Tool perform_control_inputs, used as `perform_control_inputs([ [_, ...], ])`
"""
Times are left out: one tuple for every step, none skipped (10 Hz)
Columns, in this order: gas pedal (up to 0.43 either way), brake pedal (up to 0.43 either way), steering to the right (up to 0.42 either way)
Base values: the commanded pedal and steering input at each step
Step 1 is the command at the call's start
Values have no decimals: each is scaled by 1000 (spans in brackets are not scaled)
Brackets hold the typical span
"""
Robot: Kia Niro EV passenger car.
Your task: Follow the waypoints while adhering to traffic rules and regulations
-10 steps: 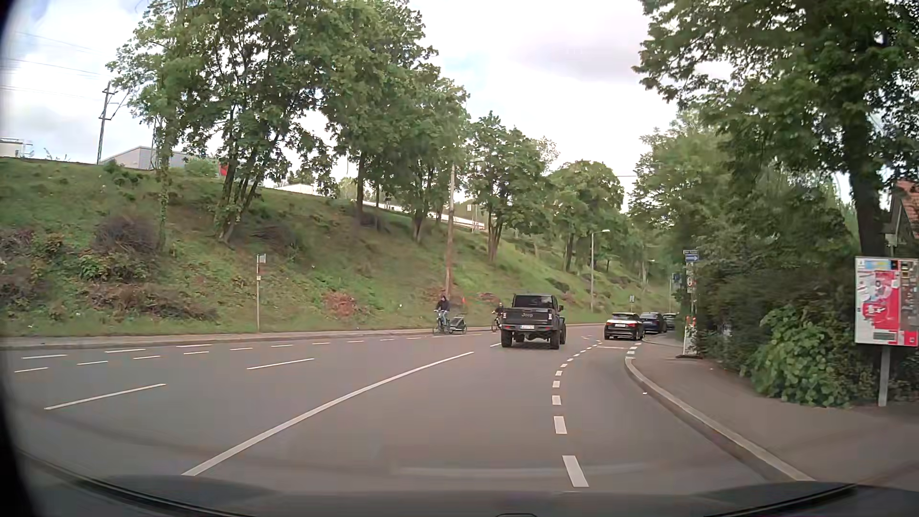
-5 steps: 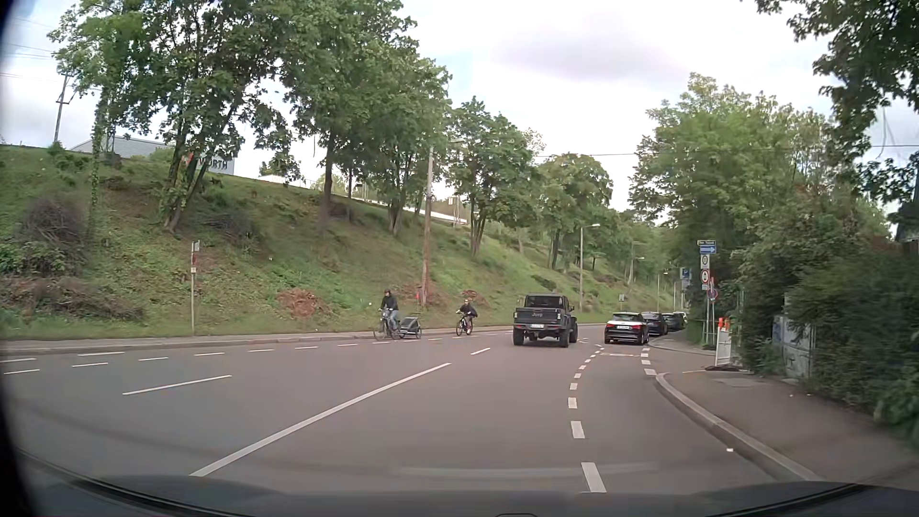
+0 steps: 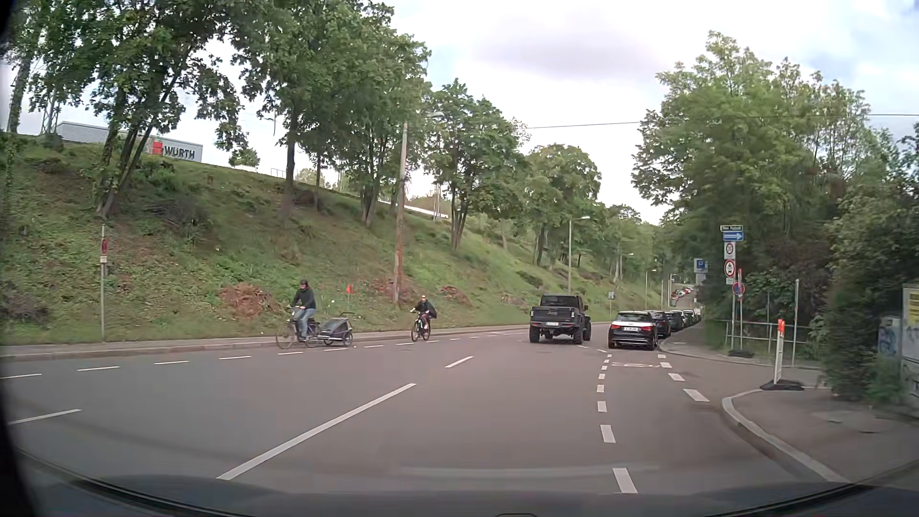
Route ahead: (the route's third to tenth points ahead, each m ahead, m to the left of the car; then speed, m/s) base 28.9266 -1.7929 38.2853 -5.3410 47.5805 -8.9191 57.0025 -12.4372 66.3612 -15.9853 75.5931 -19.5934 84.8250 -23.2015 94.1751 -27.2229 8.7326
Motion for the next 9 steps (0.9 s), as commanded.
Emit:
perform_control_inputs([
  [79, 0, 33],
  [79, 0, 34],
  [79, 0, 37],
  [79, 0, 40],
  [79, 0, 43],
  [79, 0, 44],
  [67, 0, 45],
  [59, 0, 45],
  [59, 0, 45],
])
